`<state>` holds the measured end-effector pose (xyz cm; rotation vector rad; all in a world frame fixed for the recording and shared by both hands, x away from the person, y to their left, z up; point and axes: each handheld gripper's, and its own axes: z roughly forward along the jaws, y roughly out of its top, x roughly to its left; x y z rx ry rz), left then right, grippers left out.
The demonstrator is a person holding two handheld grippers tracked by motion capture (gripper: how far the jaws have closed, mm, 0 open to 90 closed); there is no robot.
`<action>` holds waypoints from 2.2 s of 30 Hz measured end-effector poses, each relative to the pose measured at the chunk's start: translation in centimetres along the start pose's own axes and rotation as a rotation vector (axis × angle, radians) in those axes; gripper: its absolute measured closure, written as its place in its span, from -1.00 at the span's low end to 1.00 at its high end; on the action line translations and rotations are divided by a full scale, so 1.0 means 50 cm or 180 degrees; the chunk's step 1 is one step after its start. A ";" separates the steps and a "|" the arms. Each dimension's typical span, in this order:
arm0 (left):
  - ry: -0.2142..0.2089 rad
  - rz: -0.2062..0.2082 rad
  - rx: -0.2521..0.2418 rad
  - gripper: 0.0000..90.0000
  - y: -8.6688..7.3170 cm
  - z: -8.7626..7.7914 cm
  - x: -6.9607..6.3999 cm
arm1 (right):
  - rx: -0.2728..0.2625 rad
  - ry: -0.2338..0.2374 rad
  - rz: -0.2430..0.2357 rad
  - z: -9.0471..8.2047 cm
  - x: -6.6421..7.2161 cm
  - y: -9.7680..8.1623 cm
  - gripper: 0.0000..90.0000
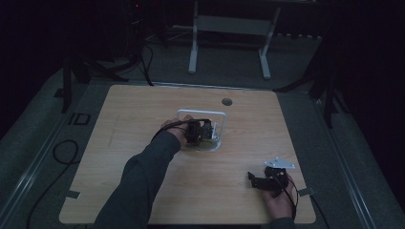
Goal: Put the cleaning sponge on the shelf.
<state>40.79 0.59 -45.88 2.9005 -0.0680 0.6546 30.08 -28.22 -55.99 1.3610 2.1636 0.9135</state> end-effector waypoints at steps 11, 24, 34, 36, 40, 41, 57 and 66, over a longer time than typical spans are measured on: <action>0.0171 0.0053 0.0030 0.57 0.003 0.016 0.001 | 0.0000 0.0001 -0.0001 0.000 0.000 0.000 -0.74; 0.0283 -0.0009 0.0025 0.42 0.004 0.021 0.007 | 0.0000 0.0000 -0.0001 0.000 0.000 0.000 -0.74; 0.0316 -0.0053 -0.0074 0.25 0.000 0.005 0.002 | 0.0000 0.0001 0.0000 0.000 0.000 0.000 -0.74; 0.0308 -0.0083 -0.0096 0.21 0.000 0.002 0.000 | 0.0000 0.0000 0.0000 0.000 0.000 0.000 -0.74; 0.0260 -0.0063 -0.0129 0.21 -0.001 -0.005 -0.005 | -0.0001 0.0000 -0.0001 0.000 0.000 0.000 -0.74; 0.0264 -0.0064 -0.0134 0.21 -0.002 -0.007 -0.006 | 0.0000 0.0001 0.0000 0.000 0.000 0.000 -0.74; 0.0182 -0.0351 -0.0449 0.22 -0.032 -0.057 -0.010 | -0.0001 0.0000 0.0002 0.000 0.000 0.000 -0.74; 0.0078 -0.0548 -0.0638 0.22 -0.053 -0.076 -0.011 | -0.0001 0.0001 0.0003 0.000 0.000 0.000 -0.74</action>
